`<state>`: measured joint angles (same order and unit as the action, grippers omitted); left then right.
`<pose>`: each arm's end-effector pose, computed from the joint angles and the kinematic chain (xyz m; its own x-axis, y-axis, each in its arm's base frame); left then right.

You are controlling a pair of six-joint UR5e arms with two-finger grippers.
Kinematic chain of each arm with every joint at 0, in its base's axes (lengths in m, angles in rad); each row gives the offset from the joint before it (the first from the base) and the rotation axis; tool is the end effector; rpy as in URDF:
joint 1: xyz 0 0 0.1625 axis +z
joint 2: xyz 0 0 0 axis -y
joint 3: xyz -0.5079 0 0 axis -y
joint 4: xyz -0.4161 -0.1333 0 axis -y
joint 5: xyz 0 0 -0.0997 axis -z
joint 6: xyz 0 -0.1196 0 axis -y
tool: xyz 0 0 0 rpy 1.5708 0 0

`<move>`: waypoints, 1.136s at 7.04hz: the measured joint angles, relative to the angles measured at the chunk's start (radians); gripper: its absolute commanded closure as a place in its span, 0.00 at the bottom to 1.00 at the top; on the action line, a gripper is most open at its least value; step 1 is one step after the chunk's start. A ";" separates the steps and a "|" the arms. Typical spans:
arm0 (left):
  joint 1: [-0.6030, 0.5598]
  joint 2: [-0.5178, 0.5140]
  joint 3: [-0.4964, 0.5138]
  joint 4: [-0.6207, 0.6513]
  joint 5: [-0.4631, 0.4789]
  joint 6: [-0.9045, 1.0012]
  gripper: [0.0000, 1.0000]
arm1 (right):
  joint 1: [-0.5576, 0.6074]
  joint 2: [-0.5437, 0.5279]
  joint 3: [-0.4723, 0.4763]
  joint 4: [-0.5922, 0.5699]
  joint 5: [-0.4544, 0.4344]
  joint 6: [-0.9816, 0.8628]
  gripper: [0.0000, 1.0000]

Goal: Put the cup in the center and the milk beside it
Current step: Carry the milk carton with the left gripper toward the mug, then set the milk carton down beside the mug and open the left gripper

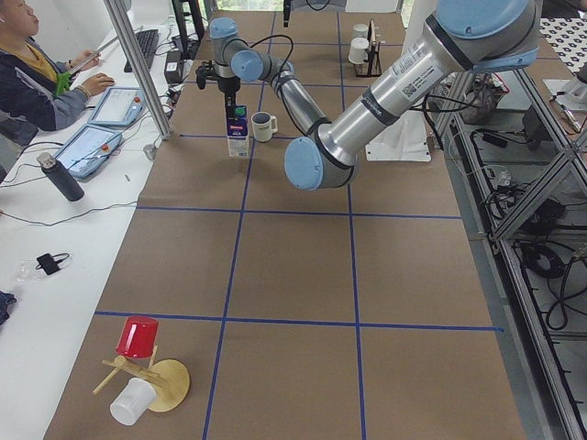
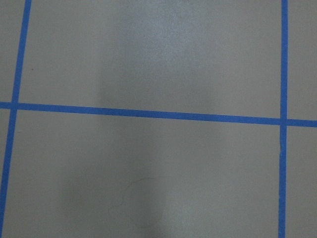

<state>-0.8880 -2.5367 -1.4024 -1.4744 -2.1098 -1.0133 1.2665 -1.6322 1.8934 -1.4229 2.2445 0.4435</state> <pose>0.4810 -0.7054 0.1677 0.6509 -0.0807 -0.7549 0.1326 0.9911 0.0085 -0.0937 -0.4941 0.6081 0.7243 -0.0498 0.6877 -0.0397 0.9927 0.1137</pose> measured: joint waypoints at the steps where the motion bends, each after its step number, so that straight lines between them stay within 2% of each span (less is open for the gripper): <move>1: 0.024 -0.026 0.041 -0.031 0.014 0.001 0.50 | 0.000 0.000 0.001 0.000 0.003 0.001 0.00; 3: 0.052 -0.056 0.101 -0.071 0.023 0.001 0.47 | 0.001 0.003 0.001 0.001 0.003 0.001 0.00; 7: 0.071 -0.058 0.113 -0.070 0.023 -0.012 0.43 | -0.001 0.005 0.002 0.001 0.004 0.007 0.00; 8: 0.073 -0.057 0.109 -0.067 0.022 -0.017 0.26 | -0.001 0.006 0.002 0.001 0.004 0.009 0.00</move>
<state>-0.8152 -2.5937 -1.2936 -1.5412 -2.0880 -1.0306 1.2657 -1.6266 1.8950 -1.4220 2.2481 0.4524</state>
